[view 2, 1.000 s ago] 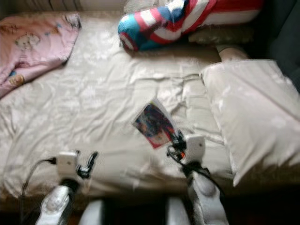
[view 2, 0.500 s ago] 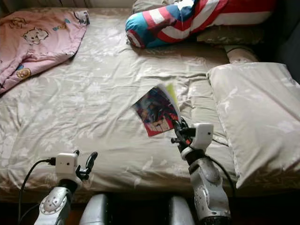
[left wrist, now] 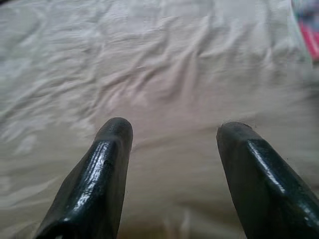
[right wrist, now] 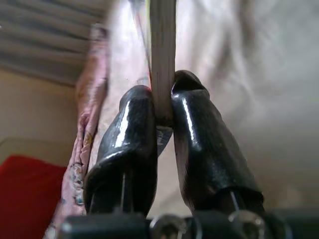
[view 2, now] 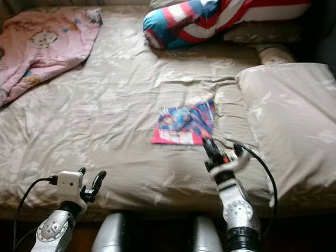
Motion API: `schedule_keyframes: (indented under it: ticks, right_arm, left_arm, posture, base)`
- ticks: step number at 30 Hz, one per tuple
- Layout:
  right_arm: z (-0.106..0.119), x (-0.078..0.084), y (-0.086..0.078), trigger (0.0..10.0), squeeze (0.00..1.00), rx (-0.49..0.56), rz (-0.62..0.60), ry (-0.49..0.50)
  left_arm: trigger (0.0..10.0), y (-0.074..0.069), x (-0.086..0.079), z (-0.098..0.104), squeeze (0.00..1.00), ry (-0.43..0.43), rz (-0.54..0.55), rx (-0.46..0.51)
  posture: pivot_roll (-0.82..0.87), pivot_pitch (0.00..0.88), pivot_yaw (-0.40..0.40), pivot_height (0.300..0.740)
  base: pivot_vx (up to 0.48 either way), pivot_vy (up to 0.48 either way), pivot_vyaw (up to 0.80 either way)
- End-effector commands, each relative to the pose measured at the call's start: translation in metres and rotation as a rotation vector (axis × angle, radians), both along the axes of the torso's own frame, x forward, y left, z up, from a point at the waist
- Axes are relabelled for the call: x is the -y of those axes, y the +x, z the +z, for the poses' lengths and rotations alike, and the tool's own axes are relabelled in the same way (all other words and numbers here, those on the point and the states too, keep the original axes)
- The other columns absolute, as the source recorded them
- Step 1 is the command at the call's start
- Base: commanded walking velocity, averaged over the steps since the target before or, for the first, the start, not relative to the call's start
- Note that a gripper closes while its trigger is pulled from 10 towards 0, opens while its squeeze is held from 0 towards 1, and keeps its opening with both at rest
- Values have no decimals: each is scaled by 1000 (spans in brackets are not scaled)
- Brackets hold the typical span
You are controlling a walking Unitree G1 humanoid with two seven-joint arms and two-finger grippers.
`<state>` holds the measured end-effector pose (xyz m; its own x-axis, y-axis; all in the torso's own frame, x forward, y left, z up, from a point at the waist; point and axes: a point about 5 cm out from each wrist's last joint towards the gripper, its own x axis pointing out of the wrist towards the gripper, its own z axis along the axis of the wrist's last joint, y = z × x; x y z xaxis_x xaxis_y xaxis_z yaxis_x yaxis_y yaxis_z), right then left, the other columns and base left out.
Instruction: Clean up the room
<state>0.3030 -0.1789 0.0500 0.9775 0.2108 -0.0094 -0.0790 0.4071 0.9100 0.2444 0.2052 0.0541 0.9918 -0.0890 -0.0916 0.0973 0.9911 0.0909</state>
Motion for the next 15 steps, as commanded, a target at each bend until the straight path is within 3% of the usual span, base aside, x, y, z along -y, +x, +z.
schedule_keyframes:
  ticks: [1, 8, 15]
  right_arm:
    - [-8, 2, -3, 10000, 0, -12, 8, 61]
    - [-33, 12, -11, 10000, 0, -133, 38, -55]
    - [-35, 17, -10, 10000, 0, -139, 100, -117]
  left_arm:
    - [10000, -5, 0, -2, 0, 4, -20, -26]
    - [10000, -10, 0, -1, 0, 18, -43, -46]
    - [10000, -14, 2, 0, 0, 23, -65, -63]
  posture:
    - [92, 264, 38, 623]
    - [113, 284, 61, 623]
    - [114, 288, 75, 623]
  base:
    - [0, 0, 0]
    - [0, 0, 0]
    - [0, 0, 0]
